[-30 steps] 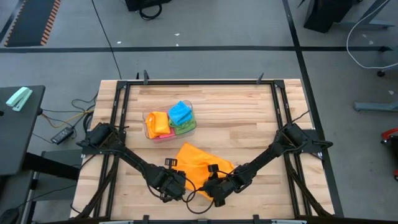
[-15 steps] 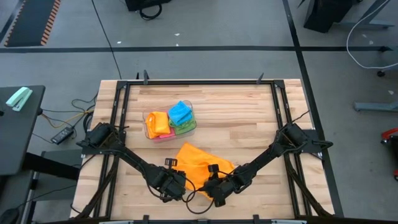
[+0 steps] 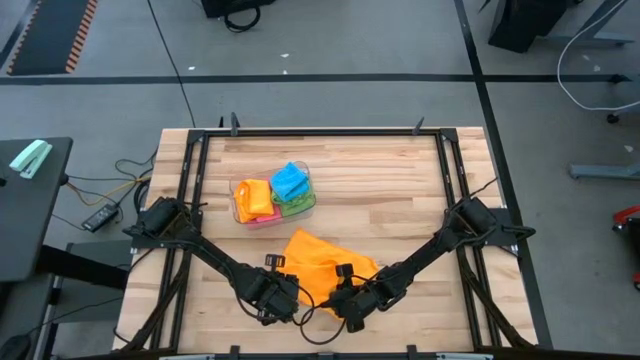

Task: Fold microfiber towels
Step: Fold the yellow microfiber towel

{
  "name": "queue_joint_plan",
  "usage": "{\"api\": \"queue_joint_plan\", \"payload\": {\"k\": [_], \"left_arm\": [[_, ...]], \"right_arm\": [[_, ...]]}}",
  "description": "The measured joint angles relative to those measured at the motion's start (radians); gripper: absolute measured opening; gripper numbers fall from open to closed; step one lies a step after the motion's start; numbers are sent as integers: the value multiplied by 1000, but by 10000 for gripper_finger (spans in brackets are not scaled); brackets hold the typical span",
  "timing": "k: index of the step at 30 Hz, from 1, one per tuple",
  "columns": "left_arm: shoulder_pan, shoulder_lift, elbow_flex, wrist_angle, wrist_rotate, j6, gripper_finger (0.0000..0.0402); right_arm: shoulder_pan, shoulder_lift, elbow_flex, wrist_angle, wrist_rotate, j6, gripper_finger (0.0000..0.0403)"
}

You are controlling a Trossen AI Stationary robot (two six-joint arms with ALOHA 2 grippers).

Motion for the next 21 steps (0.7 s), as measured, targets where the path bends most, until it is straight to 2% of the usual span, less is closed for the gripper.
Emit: {"api": "queue_joint_plan", "payload": {"k": [7,10,14,21], "left_arm": [[0,0,0,0,0,0,81],[0,0,0,0,0,0,82],[0,0,0,1,0,0,88],[0,0,0,2,0,0,83]], "right_arm": [[0,-4,0,-20,5,17,115],[3,-14,0,-33,5,19,132],[7,-25,0,-53,5,23,131],[7,-29,0,-66,5,27,104]]}}
